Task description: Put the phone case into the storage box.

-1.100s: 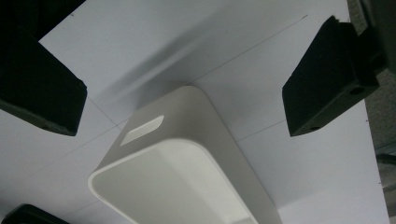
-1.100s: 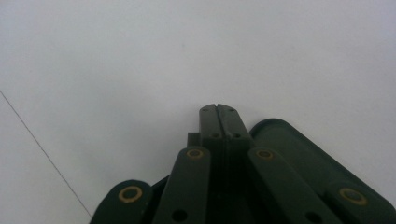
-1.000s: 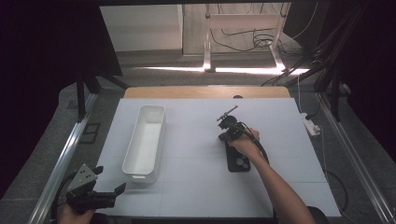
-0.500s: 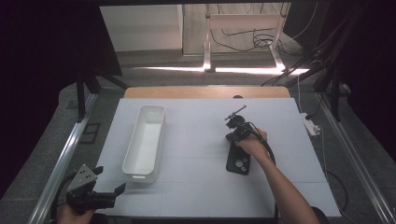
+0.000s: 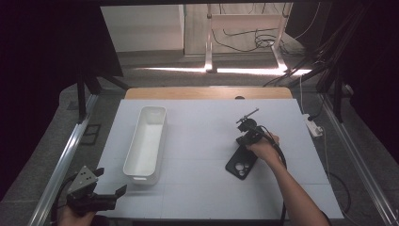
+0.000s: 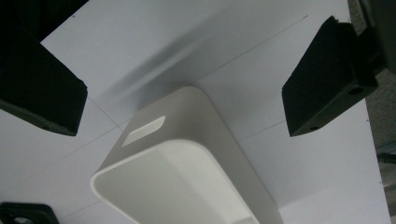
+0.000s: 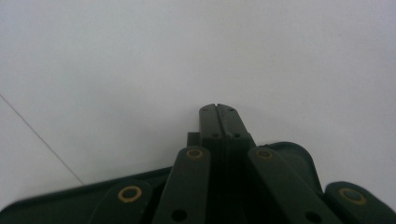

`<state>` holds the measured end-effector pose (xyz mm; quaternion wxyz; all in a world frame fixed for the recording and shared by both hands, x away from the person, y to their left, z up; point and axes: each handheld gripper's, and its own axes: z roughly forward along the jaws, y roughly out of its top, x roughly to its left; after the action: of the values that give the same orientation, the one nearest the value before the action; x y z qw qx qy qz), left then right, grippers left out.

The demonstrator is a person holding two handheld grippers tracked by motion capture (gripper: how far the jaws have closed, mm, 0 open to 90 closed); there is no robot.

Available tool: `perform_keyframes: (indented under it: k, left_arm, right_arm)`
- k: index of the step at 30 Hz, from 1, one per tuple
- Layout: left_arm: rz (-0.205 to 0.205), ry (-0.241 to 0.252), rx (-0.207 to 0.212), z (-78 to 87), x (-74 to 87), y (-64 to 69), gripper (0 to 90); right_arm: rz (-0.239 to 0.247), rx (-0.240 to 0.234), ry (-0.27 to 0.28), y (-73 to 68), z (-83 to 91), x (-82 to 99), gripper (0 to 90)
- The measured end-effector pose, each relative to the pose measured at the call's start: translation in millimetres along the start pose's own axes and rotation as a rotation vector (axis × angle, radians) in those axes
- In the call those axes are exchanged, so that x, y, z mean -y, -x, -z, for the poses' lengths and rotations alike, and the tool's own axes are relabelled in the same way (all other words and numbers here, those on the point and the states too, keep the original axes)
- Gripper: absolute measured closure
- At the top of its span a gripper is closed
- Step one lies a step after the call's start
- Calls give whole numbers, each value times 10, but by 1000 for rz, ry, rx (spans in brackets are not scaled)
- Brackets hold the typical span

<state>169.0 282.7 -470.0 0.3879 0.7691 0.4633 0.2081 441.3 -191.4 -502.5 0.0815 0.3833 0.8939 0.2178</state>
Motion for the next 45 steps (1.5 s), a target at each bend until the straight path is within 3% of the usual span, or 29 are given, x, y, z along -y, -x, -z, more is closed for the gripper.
perform_keyframes:
  k: [30,45]
  left_arm:
    - [-10,-14,-7,-15,-11,14,7]
    - [-15,-24,-14,-28,-21,25,8]
  right_arm:
    - [-31,-20,-44,68,330,553,897]
    - [-63,-19,-58,106,581,992,897]
